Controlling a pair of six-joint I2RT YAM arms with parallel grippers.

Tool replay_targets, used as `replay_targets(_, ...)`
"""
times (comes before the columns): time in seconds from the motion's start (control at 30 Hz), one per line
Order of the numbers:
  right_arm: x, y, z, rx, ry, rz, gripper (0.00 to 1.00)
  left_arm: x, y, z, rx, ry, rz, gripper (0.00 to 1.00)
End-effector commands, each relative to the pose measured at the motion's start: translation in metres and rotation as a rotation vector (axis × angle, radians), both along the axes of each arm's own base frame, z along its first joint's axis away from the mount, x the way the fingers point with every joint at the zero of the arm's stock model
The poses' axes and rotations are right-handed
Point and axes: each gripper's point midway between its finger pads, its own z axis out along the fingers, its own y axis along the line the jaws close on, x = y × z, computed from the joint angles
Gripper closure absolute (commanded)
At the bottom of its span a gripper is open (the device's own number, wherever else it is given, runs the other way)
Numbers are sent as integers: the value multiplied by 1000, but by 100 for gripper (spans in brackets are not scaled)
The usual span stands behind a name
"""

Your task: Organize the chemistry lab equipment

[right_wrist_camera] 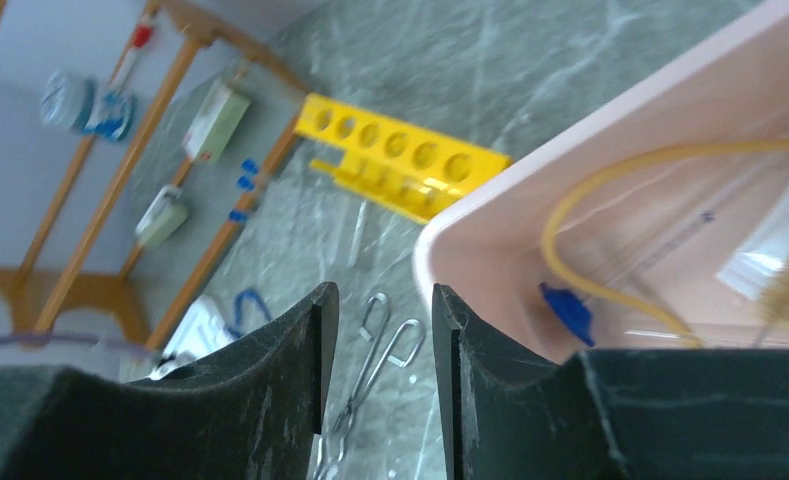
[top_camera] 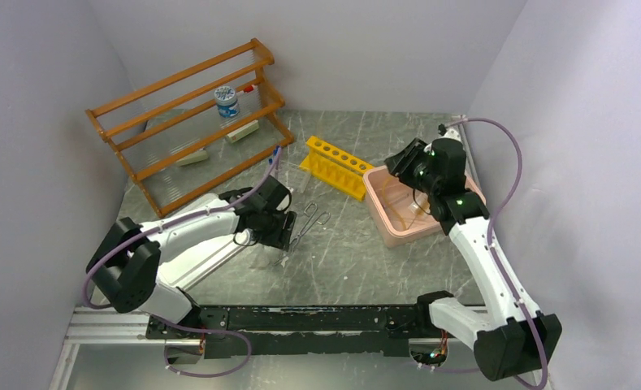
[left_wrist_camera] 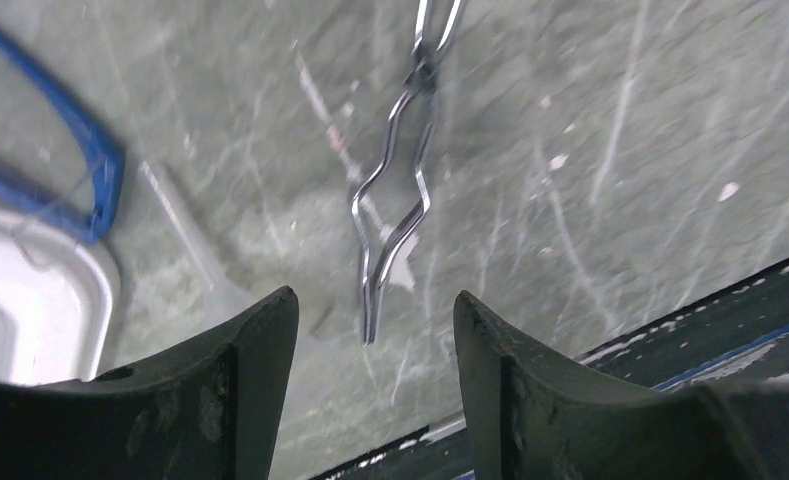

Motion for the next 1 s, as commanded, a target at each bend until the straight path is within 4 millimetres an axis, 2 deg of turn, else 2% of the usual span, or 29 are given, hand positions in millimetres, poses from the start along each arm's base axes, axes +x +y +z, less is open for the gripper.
replay_targets(0.0, -19, 37, 10, 38, -74, 179, 57, -7, 19, 14, 45, -31, 66, 36)
replay_targets(0.1, -31, 53, 10, 61, -73, 247, 57, 2, 28, 32, 56, -100, 117, 34)
replay_targets(0.2, -43, 63, 7, 50, -81, 278, 57, 0, 32, 45, 10, -136, 175, 32)
replay_targets(0.37, -57, 67, 0, 37, -53, 291, 57, -24, 57, 37, 63, -56, 285, 33)
replay_targets(0.5, -66, 67, -9, 47, -34, 293, 57, -40, 73, 29, 82, -18, 376, 28)
replay_targets(0.67, -72, 68, -18, 65, -19, 297, 56, -40, 50, 32, -151, -24, 467, 22)
replay_targets(0.8, -74, 69, -21, 83, -11, 293, 57, -39, 39, 34, -226, 8, 526, 22)
replay_targets(0.9, -76, 67, -21, 86, -10, 286, 57, -41, 41, 29, -254, 19, 582, 24)
replay_targets(0.97, -78, 66, -22, 85, -11, 280, 57, -36, 48, 27, -254, -12, 630, 30)
